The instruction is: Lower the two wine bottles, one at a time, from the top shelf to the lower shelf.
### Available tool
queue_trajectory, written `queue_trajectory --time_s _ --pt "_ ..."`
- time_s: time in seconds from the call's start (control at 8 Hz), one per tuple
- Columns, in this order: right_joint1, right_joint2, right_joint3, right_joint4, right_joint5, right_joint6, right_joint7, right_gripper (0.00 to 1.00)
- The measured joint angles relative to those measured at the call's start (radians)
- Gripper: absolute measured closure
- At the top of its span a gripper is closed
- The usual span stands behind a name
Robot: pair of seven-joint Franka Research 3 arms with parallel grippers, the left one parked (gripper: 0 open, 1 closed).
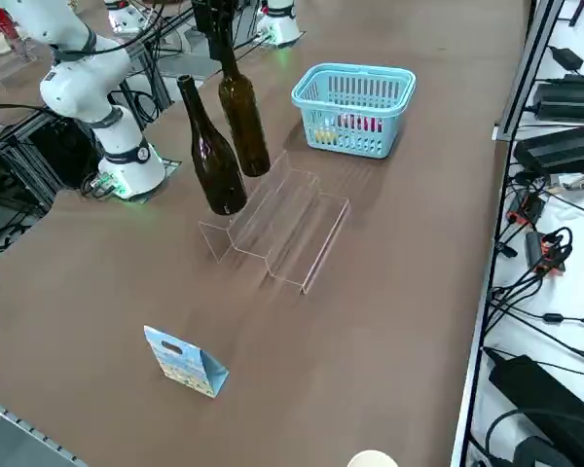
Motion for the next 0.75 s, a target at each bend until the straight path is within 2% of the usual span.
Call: queue_trajectory --time_s 0.38,0.75 --pt "0.000 0.000 0.000 0.000 -0.003 0.002 0.000 0.53" --pt "0.000 0.000 0.000 0.000 -0.003 0.009 0.000 0.44"
